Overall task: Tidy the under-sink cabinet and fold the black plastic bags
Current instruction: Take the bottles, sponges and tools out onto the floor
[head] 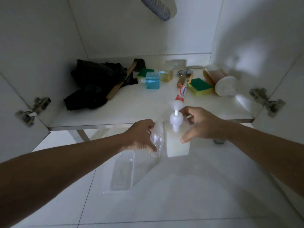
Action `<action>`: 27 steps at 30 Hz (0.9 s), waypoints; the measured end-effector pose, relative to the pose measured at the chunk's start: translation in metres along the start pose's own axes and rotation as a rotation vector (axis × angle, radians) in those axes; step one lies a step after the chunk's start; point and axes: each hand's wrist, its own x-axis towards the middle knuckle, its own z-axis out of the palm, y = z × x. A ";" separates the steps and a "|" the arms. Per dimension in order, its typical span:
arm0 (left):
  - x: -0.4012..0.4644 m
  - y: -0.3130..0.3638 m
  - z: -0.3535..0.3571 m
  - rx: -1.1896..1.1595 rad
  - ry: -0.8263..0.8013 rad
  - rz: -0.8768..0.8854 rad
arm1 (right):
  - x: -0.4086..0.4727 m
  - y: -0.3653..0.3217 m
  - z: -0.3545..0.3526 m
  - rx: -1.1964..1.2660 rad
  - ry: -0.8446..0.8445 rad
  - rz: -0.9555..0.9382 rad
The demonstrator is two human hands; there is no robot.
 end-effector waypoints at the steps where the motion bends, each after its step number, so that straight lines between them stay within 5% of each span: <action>1: 0.000 -0.005 0.012 0.017 0.002 -0.008 | -0.001 0.009 0.008 0.005 -0.011 0.020; 16: 0.033 -0.056 0.113 0.031 0.026 -0.203 | 0.022 0.120 0.079 -0.113 0.058 0.164; 27: 0.046 -0.060 0.142 0.010 0.038 -0.181 | 0.032 0.144 0.082 -0.088 0.086 0.190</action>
